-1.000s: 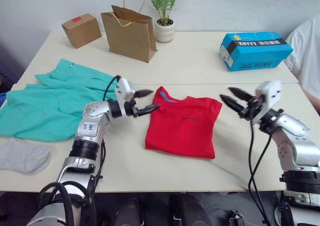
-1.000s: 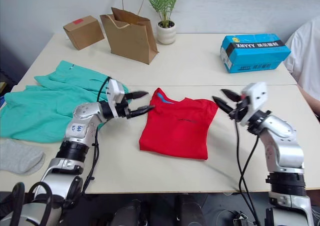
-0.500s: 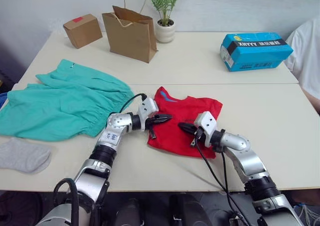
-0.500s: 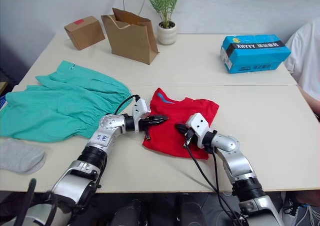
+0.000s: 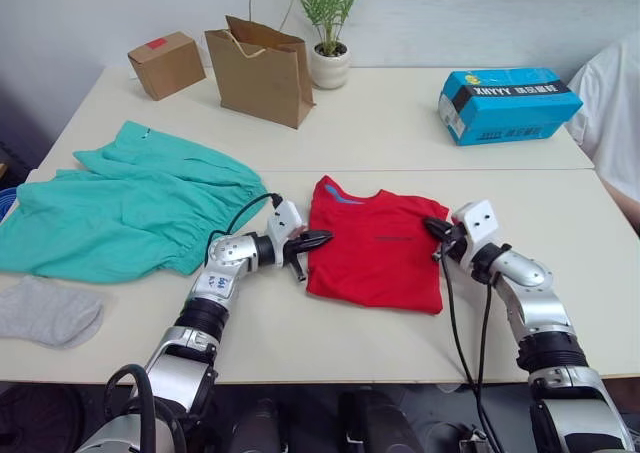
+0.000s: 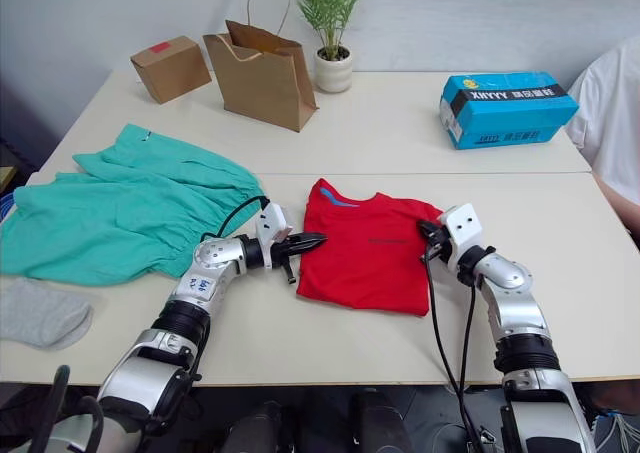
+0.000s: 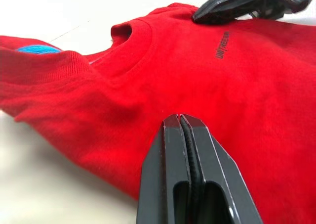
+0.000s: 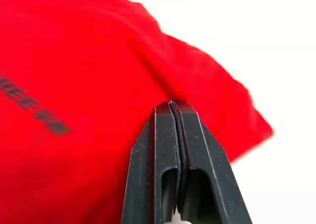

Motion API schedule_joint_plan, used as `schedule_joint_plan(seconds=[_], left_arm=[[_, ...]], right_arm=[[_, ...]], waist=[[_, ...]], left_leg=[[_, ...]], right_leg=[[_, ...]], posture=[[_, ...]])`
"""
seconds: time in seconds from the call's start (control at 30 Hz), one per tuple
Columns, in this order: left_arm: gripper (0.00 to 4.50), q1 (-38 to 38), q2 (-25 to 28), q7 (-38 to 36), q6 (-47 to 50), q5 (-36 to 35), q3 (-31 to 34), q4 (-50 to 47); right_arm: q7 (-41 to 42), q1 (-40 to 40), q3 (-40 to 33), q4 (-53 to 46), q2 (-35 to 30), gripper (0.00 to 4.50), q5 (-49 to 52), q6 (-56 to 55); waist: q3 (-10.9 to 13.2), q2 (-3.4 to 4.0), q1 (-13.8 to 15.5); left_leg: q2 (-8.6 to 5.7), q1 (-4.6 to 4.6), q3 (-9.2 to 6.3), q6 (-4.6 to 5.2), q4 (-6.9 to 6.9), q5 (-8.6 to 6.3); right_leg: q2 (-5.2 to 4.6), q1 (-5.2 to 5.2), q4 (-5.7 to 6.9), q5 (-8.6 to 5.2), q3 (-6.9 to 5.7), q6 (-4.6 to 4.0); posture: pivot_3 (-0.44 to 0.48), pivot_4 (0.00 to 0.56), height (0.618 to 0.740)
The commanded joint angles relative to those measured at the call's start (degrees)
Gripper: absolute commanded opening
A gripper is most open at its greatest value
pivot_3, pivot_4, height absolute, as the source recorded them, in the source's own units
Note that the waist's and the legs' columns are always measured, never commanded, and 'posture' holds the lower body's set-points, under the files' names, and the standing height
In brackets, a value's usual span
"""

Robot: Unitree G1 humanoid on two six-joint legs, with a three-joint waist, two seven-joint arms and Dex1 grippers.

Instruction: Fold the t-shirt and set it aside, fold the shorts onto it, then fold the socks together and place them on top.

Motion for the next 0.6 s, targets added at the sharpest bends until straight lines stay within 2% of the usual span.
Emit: schedule_joint_plan(seconds=[0.03, 0.1, 0.2, 0.3, 0.43, 0.6], left_arm=[[0.05, -2.43, -1.92, -1.7, 6.42, -10.16, 4.74, -12.21], [0.05, -3.85, -0.48, -3.01, 7.12, -7.58, 2.5, -14.38], [0.05, -6.86, -0.36, -1.06, 7.76, -3.41, 0.34, -9.73], [0.05, -10.68, -1.31, 3.84, 2.4, 2.19, -1.43, 1.97], [0.05, -13.34, -2.93, 8.26, -1.05, 4.45, -0.87, 11.47], [0.05, -14.46, -4.48, 12.03, -0.68, 4.63, 0.69, 16.29]], right_arm=[[3.86, 0.5, -0.46, -9.47, -0.6, 0.0, 3.05, 0.7], [5.32, 0.83, 0.57, -14.41, 0.24, 0.0, 4.17, 2.2], [6.68, 0.29, 3.51, -15.14, 1.73, 0.0, 2.49, 2.79], [4.78, -1.74, 4.32, -10.09, 4.33, 0.0, 0.73, 1.58], [2.74, -3.99, 3.4, -3.43, 5.86, 0.0, -0.49, -0.7], [1.31, -5.37, 1.89, 1.86, 5.25, 0.0, -0.67, -1.82]], waist=[[0.11, 0.08, 0.07], [0.13, 0.11, 0.1], [0.11, 0.14, 0.09], [0.1, 0.13, 0.12], [0.12, 0.12, 0.15], [0.12, 0.12, 0.14]], left_leg=[[0.01, -0.13, 0.01, 0.0, 0.0, 0.0], [0.01, -0.31, 0.0, -0.01, 0.01, 0.01], [0.0, -0.17, 0.0, -0.04, -0.03, 0.02], [-0.01, -0.09, 0.01, -0.04, -0.04, 0.02], [-0.01, -0.3, 0.03, -0.03, -0.06, 0.02], [-0.01, -0.31, 0.04, -0.02, -0.05, 0.02]], right_leg=[[0.0, -0.11, 0.01, 0.0, 0.0, 0.0], [-0.01, -0.28, 0.06, 0.0, 0.01, 0.0], [0.05, -0.17, -0.01, 0.0, 0.01, 0.0], [0.04, -0.09, -0.05, 0.0, 0.0, 0.0], [0.04, -0.29, -0.03, 0.0, 0.0, 0.0], [0.01, -0.3, -0.06, 0.0, -0.01, 0.0]], posture=[[0.0, 0.15, 0.74], [0.0, 0.15, 0.74], [0.0, 0.15, 0.74], [0.0, 0.15, 0.74], [0.0, 0.15, 0.74], [0.0, 0.15, 0.74]])
